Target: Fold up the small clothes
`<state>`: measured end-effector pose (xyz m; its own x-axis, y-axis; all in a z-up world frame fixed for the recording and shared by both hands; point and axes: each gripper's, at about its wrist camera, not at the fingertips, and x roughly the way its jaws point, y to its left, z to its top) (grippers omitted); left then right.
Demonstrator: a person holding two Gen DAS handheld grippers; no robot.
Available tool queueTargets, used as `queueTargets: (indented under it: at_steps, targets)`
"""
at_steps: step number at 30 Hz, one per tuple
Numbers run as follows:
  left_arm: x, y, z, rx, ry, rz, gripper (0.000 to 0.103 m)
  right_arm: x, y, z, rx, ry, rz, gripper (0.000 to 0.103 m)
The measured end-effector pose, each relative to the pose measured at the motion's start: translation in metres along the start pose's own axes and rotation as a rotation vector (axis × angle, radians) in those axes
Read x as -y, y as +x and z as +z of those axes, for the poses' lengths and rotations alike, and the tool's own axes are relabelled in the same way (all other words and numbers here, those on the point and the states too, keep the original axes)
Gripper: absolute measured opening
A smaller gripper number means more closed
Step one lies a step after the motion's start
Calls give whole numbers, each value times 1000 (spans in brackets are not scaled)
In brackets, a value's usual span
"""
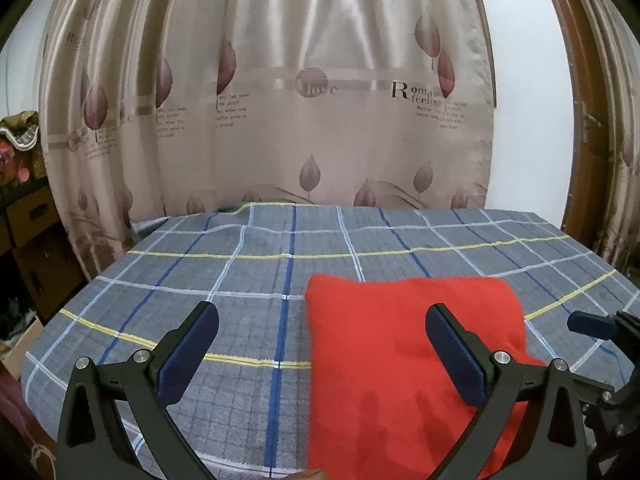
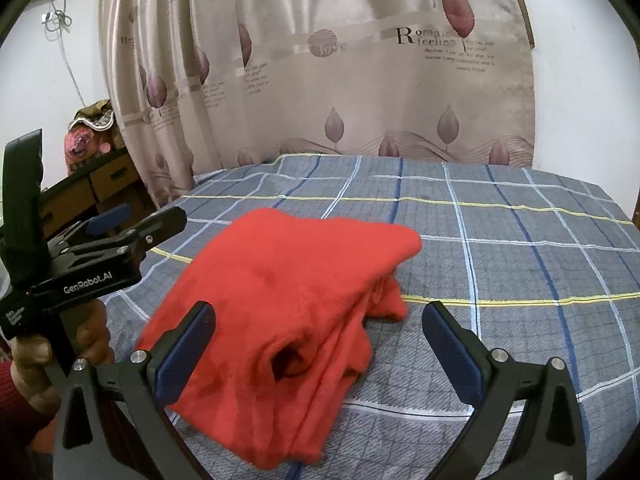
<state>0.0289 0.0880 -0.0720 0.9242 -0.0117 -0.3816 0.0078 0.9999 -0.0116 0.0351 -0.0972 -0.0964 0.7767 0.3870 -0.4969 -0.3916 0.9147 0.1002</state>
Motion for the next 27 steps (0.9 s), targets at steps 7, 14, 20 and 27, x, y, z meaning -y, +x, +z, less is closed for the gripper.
queueTargets:
  at_steps: [7,14,20,27]
  targets:
    - [0,4,-2,-23,-1,-8,103,-2,-2,-1,-2,-2,1,103]
    - [1,6,-3,-30,4,-14,103,-2,-1,-1,-6,-1,0,103]
    - [2,9,-5,-40,4,-23,103,-2,-1,-1,-5,0,-1,103]
    - [-2,11,-6,-27,-28,-27,103,-3,-1,-1,-3,-1,-1,103]
